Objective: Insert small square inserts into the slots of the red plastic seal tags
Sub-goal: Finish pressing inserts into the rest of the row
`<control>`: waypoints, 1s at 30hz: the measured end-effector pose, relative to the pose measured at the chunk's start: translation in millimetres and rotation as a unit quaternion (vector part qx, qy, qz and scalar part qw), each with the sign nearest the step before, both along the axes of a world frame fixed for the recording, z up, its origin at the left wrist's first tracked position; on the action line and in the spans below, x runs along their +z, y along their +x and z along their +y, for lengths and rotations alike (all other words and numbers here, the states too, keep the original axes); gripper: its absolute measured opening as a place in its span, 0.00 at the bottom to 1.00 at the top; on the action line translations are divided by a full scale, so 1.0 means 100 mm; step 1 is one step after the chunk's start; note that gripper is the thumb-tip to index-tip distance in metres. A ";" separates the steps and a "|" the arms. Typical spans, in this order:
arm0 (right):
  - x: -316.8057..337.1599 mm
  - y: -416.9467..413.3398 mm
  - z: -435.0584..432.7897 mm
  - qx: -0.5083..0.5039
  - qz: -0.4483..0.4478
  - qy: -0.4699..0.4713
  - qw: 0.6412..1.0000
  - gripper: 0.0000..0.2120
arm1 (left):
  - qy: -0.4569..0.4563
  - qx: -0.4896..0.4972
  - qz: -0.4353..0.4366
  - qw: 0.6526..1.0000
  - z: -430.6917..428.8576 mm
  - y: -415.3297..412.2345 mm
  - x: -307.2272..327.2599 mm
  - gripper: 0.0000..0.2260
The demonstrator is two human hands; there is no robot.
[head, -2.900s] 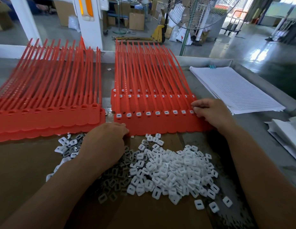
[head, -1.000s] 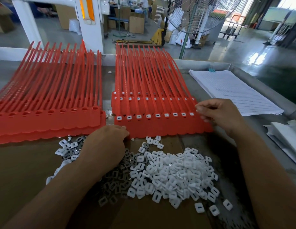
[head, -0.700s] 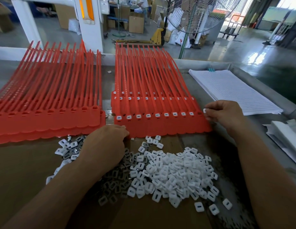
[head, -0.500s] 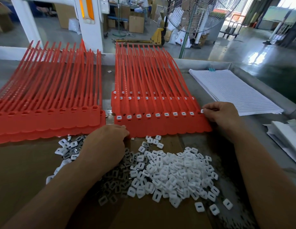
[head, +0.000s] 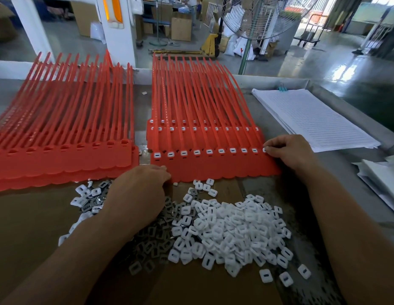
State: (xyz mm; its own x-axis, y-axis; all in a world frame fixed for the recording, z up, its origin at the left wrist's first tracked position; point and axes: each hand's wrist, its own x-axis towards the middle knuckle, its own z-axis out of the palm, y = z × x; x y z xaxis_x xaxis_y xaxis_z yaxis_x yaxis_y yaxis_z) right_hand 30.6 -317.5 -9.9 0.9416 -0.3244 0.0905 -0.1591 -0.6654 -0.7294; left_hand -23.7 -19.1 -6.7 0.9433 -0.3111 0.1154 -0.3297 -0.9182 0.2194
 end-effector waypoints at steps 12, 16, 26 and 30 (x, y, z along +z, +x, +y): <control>-0.03 0.03 -0.02 -0.008 0.014 0.009 1.000 0.09 | 0.000 0.001 -0.003 1.000 -0.01 0.01 -0.01 0.20; -0.02 0.04 -0.01 -0.013 0.009 -0.007 1.000 0.11 | 0.001 -0.002 -0.007 1.000 -0.01 0.01 -0.01 0.20; 0.00 0.06 0.05 -0.054 0.009 0.069 0.996 0.05 | 0.010 -0.004 -0.005 1.000 -0.02 0.03 -0.01 0.20; 0.00 0.07 0.05 -0.067 -0.001 0.095 0.993 0.07 | 0.015 -0.005 -0.010 1.000 -0.03 0.03 0.00 0.19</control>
State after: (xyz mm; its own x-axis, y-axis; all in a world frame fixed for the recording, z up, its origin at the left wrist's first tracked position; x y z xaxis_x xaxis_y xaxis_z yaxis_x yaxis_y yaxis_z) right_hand 37.5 -312.7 -10.0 0.8884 -0.4587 0.0168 -0.2362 -0.4883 -0.8401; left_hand -20.4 -21.7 -6.9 0.9377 -0.3242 0.1248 -0.3430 -0.9210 0.1846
